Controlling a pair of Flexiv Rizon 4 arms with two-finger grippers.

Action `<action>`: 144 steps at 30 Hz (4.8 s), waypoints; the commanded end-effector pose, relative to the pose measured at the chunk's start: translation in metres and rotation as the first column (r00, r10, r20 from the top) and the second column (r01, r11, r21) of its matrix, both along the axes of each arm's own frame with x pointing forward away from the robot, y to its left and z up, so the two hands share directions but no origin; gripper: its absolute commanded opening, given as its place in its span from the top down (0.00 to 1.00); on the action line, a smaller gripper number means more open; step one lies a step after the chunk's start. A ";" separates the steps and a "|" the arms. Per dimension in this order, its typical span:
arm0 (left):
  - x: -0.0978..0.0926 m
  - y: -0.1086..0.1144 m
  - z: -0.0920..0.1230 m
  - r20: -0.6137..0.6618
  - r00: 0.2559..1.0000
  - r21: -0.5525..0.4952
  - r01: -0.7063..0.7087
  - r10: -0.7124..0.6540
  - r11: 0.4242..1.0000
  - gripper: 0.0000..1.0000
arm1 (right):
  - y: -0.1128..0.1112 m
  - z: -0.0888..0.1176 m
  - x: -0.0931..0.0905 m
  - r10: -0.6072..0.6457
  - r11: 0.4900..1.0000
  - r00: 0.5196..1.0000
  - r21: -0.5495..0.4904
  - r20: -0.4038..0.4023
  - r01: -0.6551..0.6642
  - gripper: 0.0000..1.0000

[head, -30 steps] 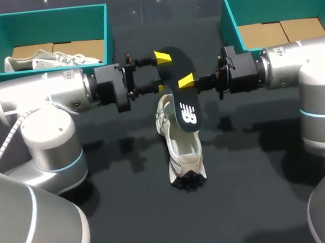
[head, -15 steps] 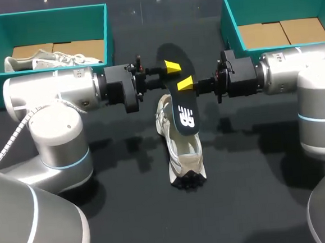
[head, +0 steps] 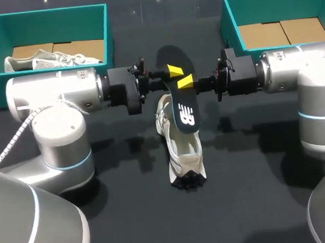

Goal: Take the shoe out of the shoebox, open the shoe tongue, remove and reinsert the insole, then place the shoe into the shoebox

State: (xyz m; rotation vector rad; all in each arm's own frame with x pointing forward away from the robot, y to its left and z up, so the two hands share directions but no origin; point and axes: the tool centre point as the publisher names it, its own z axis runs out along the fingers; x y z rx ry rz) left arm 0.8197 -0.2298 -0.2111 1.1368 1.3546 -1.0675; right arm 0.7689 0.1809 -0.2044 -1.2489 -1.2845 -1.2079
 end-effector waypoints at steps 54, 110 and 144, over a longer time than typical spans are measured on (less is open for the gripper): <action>-0.060 0.072 0.023 -0.123 0.989 -0.037 0.077 -0.081 0.996 1.00 | -0.065 0.002 -0.025 0.023 1.000 0.936 -0.027 0.351 -0.015 0.00; -0.206 0.059 0.059 -0.275 0.935 0.011 0.237 -0.225 0.972 1.00 | -0.131 -0.018 -0.089 0.639 0.724 0.413 -0.689 0.649 -0.037 0.00; -0.212 0.006 0.015 -0.608 0.757 -0.174 0.165 -0.238 0.971 1.00 | -0.118 -0.095 -0.093 0.879 0.406 0.219 -0.906 0.423 0.122 0.00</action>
